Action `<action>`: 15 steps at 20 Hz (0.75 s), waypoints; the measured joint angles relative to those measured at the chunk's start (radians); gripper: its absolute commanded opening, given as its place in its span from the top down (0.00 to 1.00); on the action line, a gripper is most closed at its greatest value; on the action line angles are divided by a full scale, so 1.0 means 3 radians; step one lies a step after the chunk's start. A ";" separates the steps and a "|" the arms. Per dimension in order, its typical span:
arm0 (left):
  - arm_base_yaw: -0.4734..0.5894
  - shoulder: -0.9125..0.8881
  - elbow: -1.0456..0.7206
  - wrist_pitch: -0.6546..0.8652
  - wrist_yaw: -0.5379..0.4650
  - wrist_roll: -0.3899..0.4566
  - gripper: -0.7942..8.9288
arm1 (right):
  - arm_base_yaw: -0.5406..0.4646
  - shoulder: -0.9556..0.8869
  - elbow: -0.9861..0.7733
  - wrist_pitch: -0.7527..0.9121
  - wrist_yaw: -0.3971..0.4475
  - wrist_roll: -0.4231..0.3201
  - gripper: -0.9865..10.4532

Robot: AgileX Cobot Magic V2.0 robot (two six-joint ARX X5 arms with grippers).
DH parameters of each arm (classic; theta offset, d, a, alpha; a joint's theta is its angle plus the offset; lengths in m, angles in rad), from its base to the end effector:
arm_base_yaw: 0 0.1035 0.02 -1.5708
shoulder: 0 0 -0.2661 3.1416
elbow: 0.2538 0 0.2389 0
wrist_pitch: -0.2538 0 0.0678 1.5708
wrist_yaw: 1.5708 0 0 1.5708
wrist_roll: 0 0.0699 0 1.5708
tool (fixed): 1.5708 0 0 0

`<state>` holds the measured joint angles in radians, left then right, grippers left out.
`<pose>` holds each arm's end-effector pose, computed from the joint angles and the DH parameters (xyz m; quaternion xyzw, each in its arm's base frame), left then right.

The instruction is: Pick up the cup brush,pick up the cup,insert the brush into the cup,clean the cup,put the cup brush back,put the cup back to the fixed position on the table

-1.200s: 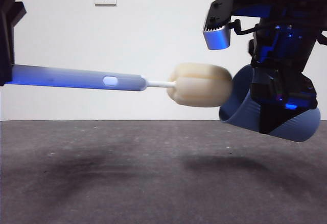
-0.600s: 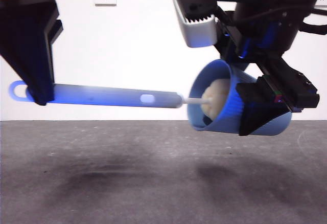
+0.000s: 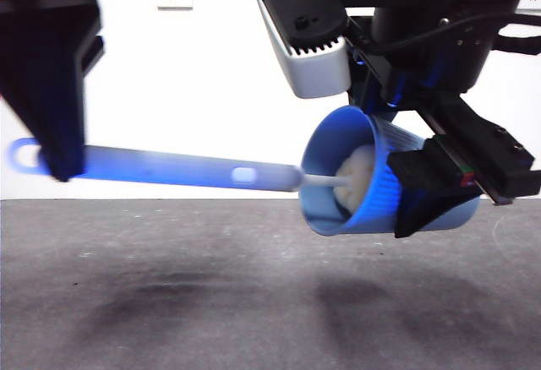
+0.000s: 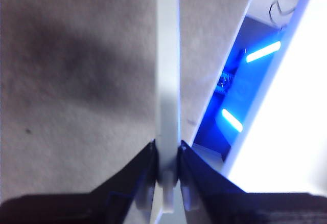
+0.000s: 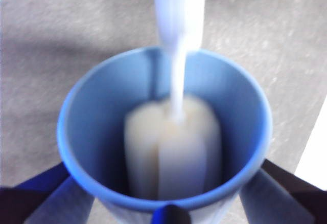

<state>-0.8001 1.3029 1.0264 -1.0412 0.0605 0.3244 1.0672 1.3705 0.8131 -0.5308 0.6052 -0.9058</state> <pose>0.1522 -0.1628 0.2215 0.3344 0.5101 -0.4177 0.6735 0.1570 0.2026 0.1819 -0.7099 0.2263 0.3280 0.5808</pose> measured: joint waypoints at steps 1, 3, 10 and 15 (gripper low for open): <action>0.0001 -0.0003 0.0000 -0.0066 -0.0013 0.0000 0.93 | -0.0001 0.0000 0.0000 -0.0001 0.0001 0.0033 0.93; 0.0001 -0.0064 0.0000 -0.0160 -0.0080 0.0000 0.93 | -0.0001 0.0000 0.0000 0.0000 0.0010 0.0079 0.93; 0.0003 -0.0348 0.0000 -0.0496 -0.0181 -0.0010 0.93 | -0.0001 0.0000 0.0000 -0.0003 0.0078 0.0104 0.93; 0.0003 -0.0399 0.0000 -0.0539 -0.0191 -0.0038 0.93 | -0.0001 0.0000 0.0000 0.0000 0.0078 0.0107 0.93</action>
<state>-0.7994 1.1831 1.0264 -1.2030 0.0032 0.3130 1.0668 1.3705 0.8131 -0.5308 0.6285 -0.8738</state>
